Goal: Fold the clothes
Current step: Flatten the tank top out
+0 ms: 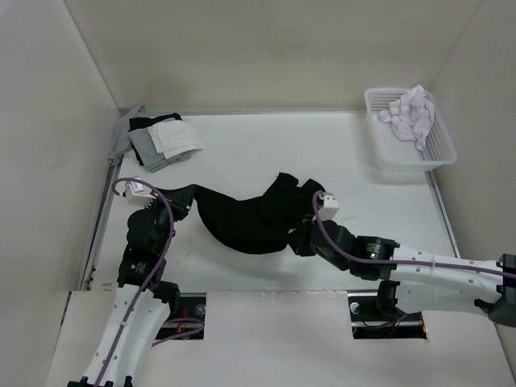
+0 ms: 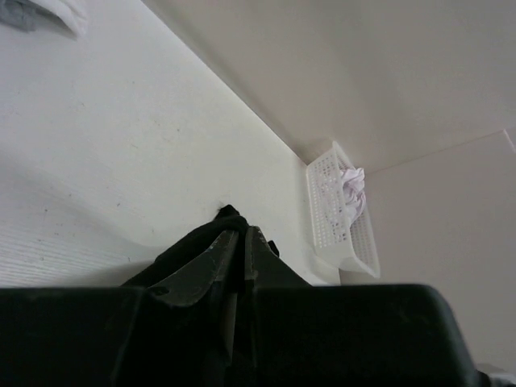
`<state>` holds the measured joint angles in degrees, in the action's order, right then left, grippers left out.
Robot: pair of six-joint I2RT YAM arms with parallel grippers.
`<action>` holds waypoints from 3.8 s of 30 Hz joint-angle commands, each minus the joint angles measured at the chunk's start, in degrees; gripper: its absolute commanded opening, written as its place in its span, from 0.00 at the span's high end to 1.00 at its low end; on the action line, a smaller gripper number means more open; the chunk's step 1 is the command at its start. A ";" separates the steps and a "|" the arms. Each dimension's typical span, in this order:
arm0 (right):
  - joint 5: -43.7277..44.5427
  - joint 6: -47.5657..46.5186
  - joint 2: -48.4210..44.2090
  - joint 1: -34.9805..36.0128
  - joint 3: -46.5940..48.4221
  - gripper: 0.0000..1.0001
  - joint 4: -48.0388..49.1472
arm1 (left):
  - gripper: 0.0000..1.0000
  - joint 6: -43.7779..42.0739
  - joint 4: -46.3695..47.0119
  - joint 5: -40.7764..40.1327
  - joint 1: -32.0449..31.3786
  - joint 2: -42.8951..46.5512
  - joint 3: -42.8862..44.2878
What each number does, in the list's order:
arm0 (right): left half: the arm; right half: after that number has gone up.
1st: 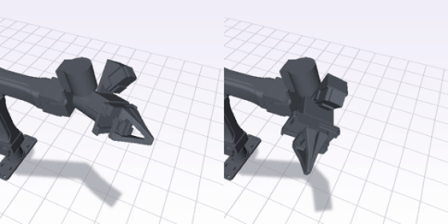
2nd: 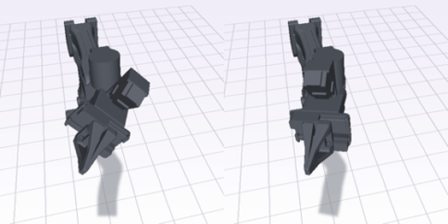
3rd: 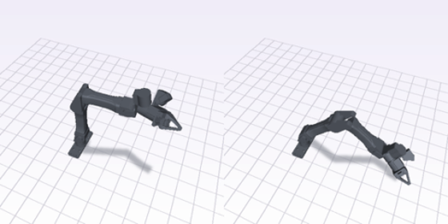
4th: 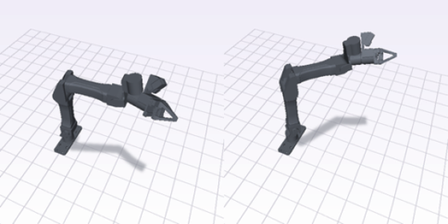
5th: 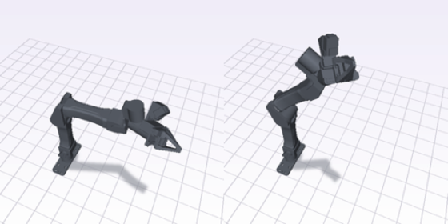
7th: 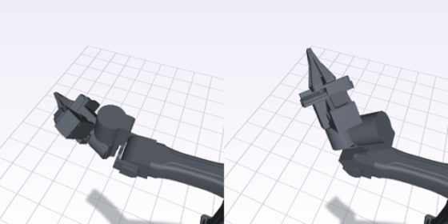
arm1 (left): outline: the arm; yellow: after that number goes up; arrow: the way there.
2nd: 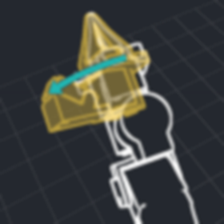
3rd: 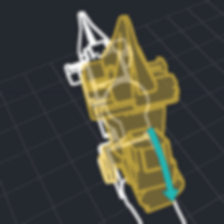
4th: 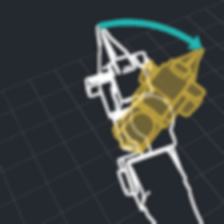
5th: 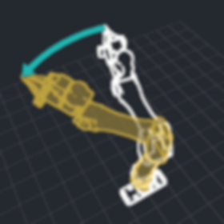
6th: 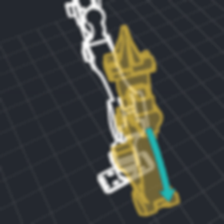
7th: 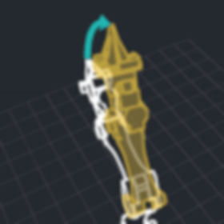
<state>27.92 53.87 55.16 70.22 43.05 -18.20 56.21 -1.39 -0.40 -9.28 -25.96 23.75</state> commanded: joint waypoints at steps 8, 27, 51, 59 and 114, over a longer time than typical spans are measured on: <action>-7.35 9.05 4.08 1.46 -15.88 0.91 9.58 | 0.97 0.40 -3.97 2.95 2.38 5.48 -6.25; -7.88 12.32 7.59 3.04 -13.61 0.64 5.63 | 0.97 -4.26 -7.84 0.32 -1.66 7.15 -7.40; -1.84 14.79 8.67 5.32 -10.01 0.99 3.88 | 0.97 -2.95 -4.42 0.58 -1.14 5.31 -4.34; 18.99 -9.62 -9.01 8.83 22.47 1.00 -15.54 | 0.99 -0.30 -0.28 -1.87 -1.14 1.00 20.86; -26.69 -27.06 19.50 -51.20 54.32 1.00 -2.57 | 0.98 -7.34 11.05 -7.59 8.01 -31.55 39.67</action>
<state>0.32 26.13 80.58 17.76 111.00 -28.29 48.36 7.16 -7.05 -0.84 -61.52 72.36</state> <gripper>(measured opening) 0.007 0.046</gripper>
